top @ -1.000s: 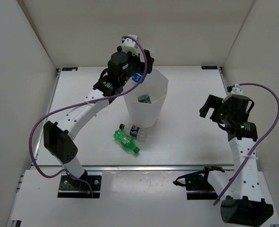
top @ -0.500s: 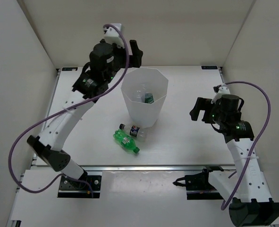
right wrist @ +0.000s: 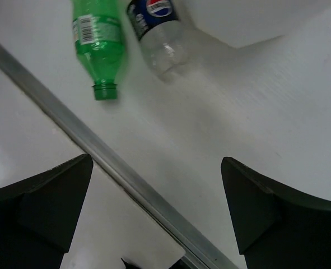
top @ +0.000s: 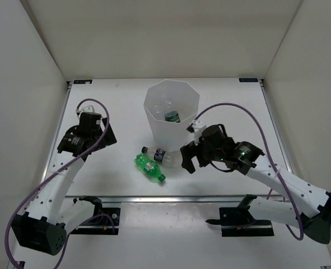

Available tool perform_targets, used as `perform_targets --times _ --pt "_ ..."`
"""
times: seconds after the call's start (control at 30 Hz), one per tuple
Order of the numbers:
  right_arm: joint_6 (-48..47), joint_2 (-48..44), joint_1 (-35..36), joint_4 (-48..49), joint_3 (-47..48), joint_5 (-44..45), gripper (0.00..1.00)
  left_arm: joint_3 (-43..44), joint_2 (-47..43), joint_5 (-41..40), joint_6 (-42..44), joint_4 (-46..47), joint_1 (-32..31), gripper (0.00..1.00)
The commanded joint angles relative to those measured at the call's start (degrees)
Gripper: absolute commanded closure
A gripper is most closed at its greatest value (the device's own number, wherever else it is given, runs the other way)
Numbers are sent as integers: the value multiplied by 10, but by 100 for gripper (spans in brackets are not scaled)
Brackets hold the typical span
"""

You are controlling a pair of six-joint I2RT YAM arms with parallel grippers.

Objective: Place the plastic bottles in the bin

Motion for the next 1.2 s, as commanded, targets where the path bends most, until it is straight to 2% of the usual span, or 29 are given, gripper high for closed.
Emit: perform_targets --times 0.0,0.13,0.3,0.47,0.67,0.93,0.97,1.07,1.17 --pt "19 36 73 60 -4 32 4 -41 -55 -8 -24 -74 19 1" --pt "25 110 141 134 11 31 5 -72 -114 -9 -40 -88 26 2" --pt "21 218 205 181 60 110 7 -70 -131 -33 -32 -121 22 2" --pt "39 314 190 217 98 124 16 -80 -147 -21 -33 -120 22 1" --pt "12 383 227 257 111 174 25 -81 -149 -22 -29 -128 21 1" --pt "6 466 229 264 132 147 36 -72 -150 -28 -27 -140 25 2" --pt "4 467 227 268 134 143 43 -74 -155 -28 -27 -139 23 2" --pt "3 472 238 265 142 139 54 -75 -150 -28 -25 -140 22 2" --pt "-13 446 255 264 156 140 76 -78 -149 -26 -26 -132 22 1"
